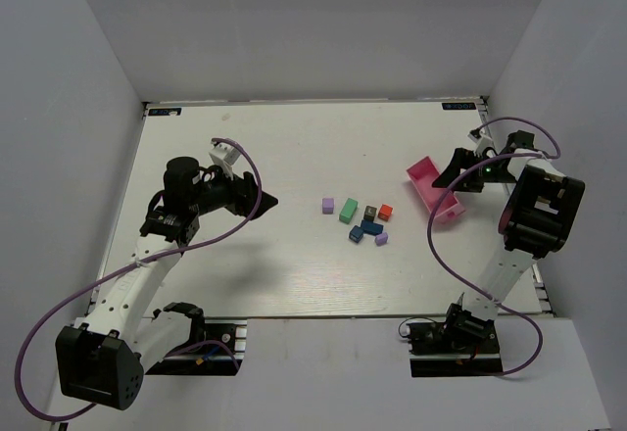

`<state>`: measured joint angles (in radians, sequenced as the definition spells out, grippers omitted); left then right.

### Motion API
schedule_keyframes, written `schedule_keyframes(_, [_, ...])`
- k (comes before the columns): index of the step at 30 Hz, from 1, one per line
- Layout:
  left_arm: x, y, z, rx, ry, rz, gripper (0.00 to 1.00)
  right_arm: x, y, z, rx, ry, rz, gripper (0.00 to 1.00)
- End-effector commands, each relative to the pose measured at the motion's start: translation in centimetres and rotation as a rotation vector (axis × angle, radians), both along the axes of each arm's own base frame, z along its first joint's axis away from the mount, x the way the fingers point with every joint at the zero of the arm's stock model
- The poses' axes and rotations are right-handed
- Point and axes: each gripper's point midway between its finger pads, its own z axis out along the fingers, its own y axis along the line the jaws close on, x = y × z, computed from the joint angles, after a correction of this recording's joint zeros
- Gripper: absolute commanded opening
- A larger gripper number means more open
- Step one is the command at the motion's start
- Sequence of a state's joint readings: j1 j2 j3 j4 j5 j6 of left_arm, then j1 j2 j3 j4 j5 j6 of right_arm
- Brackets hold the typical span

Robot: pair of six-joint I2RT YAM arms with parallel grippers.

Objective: Build the wood block tower

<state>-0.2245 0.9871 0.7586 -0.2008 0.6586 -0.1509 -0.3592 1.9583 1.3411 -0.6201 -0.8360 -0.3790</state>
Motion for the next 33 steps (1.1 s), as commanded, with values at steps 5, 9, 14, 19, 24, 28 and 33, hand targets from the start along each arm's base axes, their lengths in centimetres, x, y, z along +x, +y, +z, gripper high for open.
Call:
schedule_keyframes(5, [-0.3, -0.3, 0.2, -0.01, -0.013, -0.019, 0.91, 1.4, -1.4, 0.3, -0.072, -0.064, 0.003, 0.9])
schedule_keyframes(9, [-0.3, -0.3, 0.2, -0.01, -0.013, -0.019, 0.91, 1.8, -1.7, 0.7, -0.103, -0.08, -0.002, 0.9])
schedule_keyframes(14, [-0.3, -0.3, 0.2, -0.01, -0.013, -0.019, 0.91, 2.6, -3.3, 2.8, -0.225, -0.175, -0.033, 0.9])
schedule_keyframes(19, [-0.3, -0.3, 0.2, -0.01, -0.013, -0.019, 0.91, 2.9, -4.6, 6.8, -0.352, -0.278, -0.058, 0.9])
schedule_keyframes(24, [-0.2, -0.4, 0.5, -0.009, -0.022, -0.02, 0.91, 2.5, -5.7, 9.9, -0.471, -0.37, -0.101, 0.9])
schedule_keyframes(28, [0.1, -1.0, 1.2, -0.003, -0.036, -0.023, 0.89, 0.5, -4.9, 14.5, -0.559, -0.509, -0.099, 0.84])
schedule_keyframes(33, [0.6, -3.4, 1.0, 0.026, -0.008, -0.045, 0.76, -4.8, 2.5, 18.3, -0.492, -0.693, 0.073, 0.53])
